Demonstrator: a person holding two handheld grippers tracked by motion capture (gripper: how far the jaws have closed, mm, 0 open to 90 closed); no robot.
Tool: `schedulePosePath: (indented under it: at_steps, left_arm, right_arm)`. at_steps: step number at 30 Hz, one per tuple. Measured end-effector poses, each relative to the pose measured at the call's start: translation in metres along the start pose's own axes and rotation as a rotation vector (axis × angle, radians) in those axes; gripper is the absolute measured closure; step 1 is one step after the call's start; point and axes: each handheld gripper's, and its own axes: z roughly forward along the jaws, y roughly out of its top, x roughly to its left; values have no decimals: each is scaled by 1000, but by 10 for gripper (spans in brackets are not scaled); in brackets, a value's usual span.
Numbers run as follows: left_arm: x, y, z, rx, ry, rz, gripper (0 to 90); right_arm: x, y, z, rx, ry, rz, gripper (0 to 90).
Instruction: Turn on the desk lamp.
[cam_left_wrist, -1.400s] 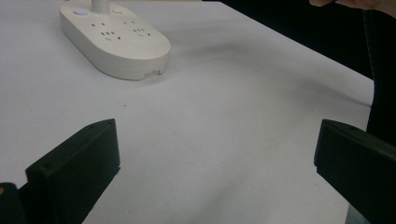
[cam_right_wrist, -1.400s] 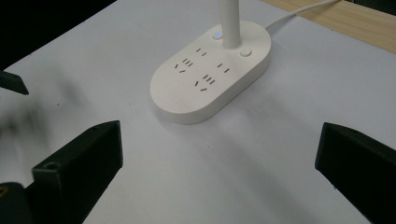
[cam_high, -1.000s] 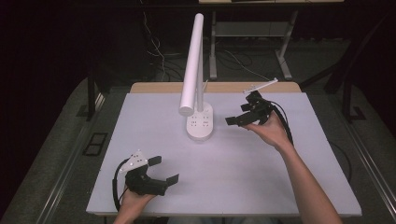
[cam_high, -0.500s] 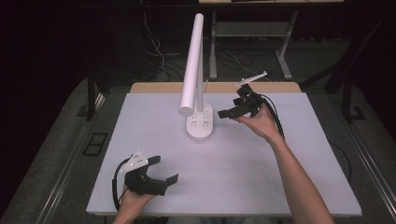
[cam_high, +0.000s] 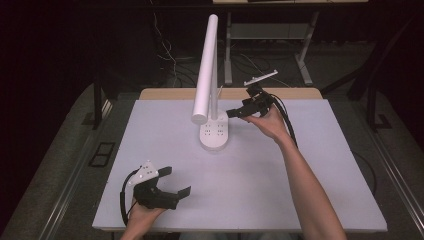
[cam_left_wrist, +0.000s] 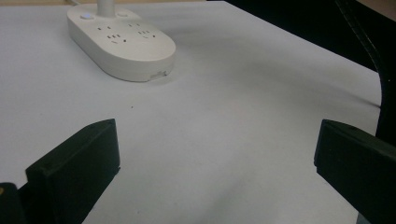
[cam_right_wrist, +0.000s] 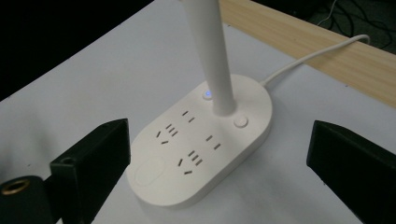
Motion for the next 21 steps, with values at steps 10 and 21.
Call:
schedulePosePath:
  at_steps: [10,21]
  left_arm:
    - [0,0,-1,-2,1,6,0]
    - [1,1,-3,-7,9,13,0]
  right_arm:
    - [-11,3,14,-32,-3,21,325]
    - [-15,3,36,1,-21,14,534]
